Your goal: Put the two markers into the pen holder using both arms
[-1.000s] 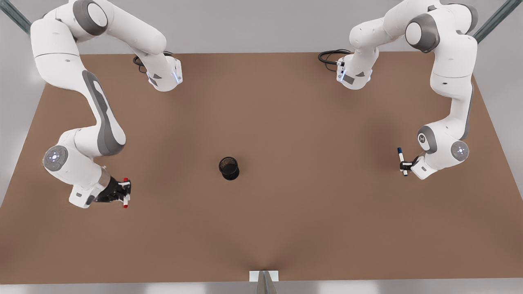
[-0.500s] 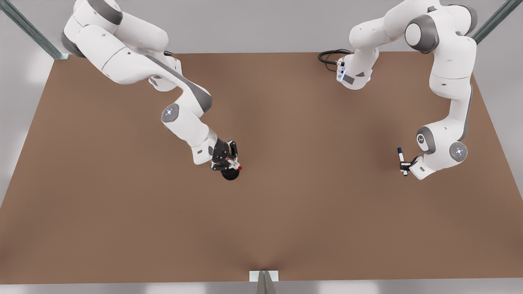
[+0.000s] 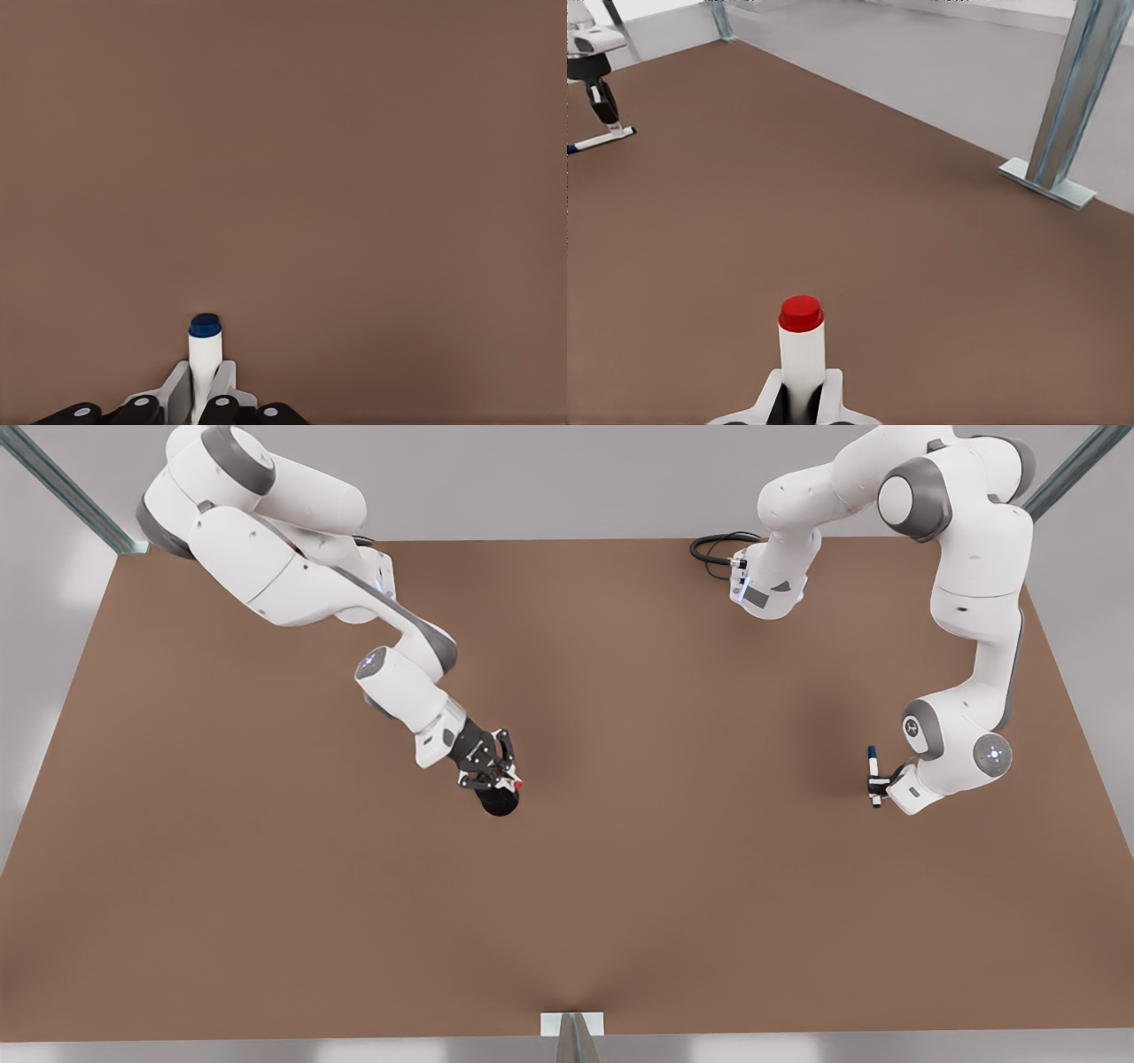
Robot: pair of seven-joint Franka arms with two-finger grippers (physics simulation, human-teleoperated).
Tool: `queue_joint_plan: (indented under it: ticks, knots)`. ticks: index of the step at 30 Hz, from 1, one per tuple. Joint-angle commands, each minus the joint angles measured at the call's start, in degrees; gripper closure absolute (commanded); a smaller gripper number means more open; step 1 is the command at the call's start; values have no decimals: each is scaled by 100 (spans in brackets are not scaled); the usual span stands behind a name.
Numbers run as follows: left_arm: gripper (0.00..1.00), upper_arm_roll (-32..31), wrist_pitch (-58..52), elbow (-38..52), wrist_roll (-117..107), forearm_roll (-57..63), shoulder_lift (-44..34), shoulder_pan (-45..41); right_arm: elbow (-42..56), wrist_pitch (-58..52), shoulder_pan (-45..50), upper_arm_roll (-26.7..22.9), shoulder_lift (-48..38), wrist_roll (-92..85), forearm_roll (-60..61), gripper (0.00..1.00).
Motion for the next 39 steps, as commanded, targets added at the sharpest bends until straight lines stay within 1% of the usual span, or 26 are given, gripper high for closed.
queue_joint_plan:
  ticks: [1, 4, 7, 8, 9, 12, 13, 14, 15, 16, 17, 18, 19, 21, 22, 23, 24, 25, 26, 27, 28, 31, 32, 34, 37, 39]
  knots:
    - [68, 0, -1, 2, 28, -2, -6, -1, -20, 443, -2, -89, 118, 328, -467, 79]
    - [79, 0, -1, 2, 45, -2, -6, -10, -20, 865, 78, -467, 575, 319, -1092, 79]
    - [79, 0, -44, 37, 45, -2, -49, -10, -11, 900, 104, -670, 733, 328, -1425, 79]
    - [79, -9, -62, 37, 45, -2, -102, -10, -20, 961, 95, -678, 742, 319, -1426, 54]
    - [79, -9, -80, 64, 45, -2, -137, -10, -20, 979, 86, -678, 733, 495, -1434, 0]
    - [79, -44, -528, 134, 283, -10, -445, -10, -20, 883, 7, -599, 505, 618, -1434, 0]
    - [79, -175, -809, 160, 283, -10, -612, -10, 6, 523, -10, -582, 207, 714, -1434, 0]
    - [79, -316, -1099, 204, 291, -19, -823, -19, 103, -399, -80, -441, -461, 1355, -1434, 0]
    - [79, -492, -1555, 345, 291, -37, -1042, -10, 401, -1787, -580, -21, -910, 1646, -1434, 0]
    - [79, -642, -2074, 564, 669, -282, -1201, -10, 1095, -3535, -1310, 902, -902, 1638, -1426, 0]
    - [79, -668, -2575, 933, 1178, -696, -1192, -19, 2000, -5443, -1320, 1386, -893, 1664, -1382, 0]
    - [79, -729, -2751, 1065, 1451, -818, -1183, -27, 2772, -6663, -1110, 1554, -866, 1664, -1355, 0]
    - [79, -914, -2918, 1162, 1610, -1100, -1166, -27, 3862, -7956, -820, 1563, -840, 1629, -1049, 0]
    - [79, -1090, -3428, 1531, 1636, -1266, -1122, -27, 4489, -8557, -1073, 1554, -849, 1681, -538, 0]
    - [79, -1177, -3577, 1593, 2101, -1741, -1113, -27, 4489, -8943, -1451, 1580, -946, 1778, -477, 0]
    - [79, -1476, -3815, 1935, 2602, -2111, -894, -89, 4471, -9084, -1786, 1493, -1251, 1787, -39, 0]
    - [79, -1854, -3780, 2173, 2778, -2321, -823, -185, 4497, -9269, -822, 108, -1771, 1743, 490, 0]
    - [79, -1960, -3701, 2401, 3024, -2646, -735, -440, 4428, -9304, 523, -2150, -2412, 1463, 1428, 0]
    - [79, -1960, -3578, 2638, 3104, -3209, -551, -792, 3620, -9278, 1720, -4297, -3186, 531, 2301, 0]
    - [79, -1951, -3253, 2902, 3394, -3447, -410, -1161, 3566, -9506, 1950, -4607, -3310, 521, 2248, 0]
    - [79, -1969, -3060, 3096, 3429, -3657, -217, -1389, 3575, -9559, 1932, -4677, -3187, 670, 2266, 0]
    - [79, -1969, -1733, 3122, 4351, -4422, -190, -2084, 4085, -9884, 1651, -4704, -2914, 600, 2266, 0]
    - [79, -1960, -1372, 3105, 4729, -4686, -146, -2233, 4093, -9946, 1651, -4590, -2879, 741, 2266, 0]
    - [79, -1960, -818, 3087, 5441, -5503, -129, -2515, 5384, -10473, 1651, -4502, -1861, 908, 2248, 0]
    - [79, -1960, -388, 3078, 6750, -7111, 29, -2840, 5509, -10201, 1686, -4563, -1754, 759, 2354, 0]
    - [79, -1960, 148, 3131, 7226, -7736, 117, -3235, 5526, -10210, 1721, -4546, -1754, 759, 2345, 0]
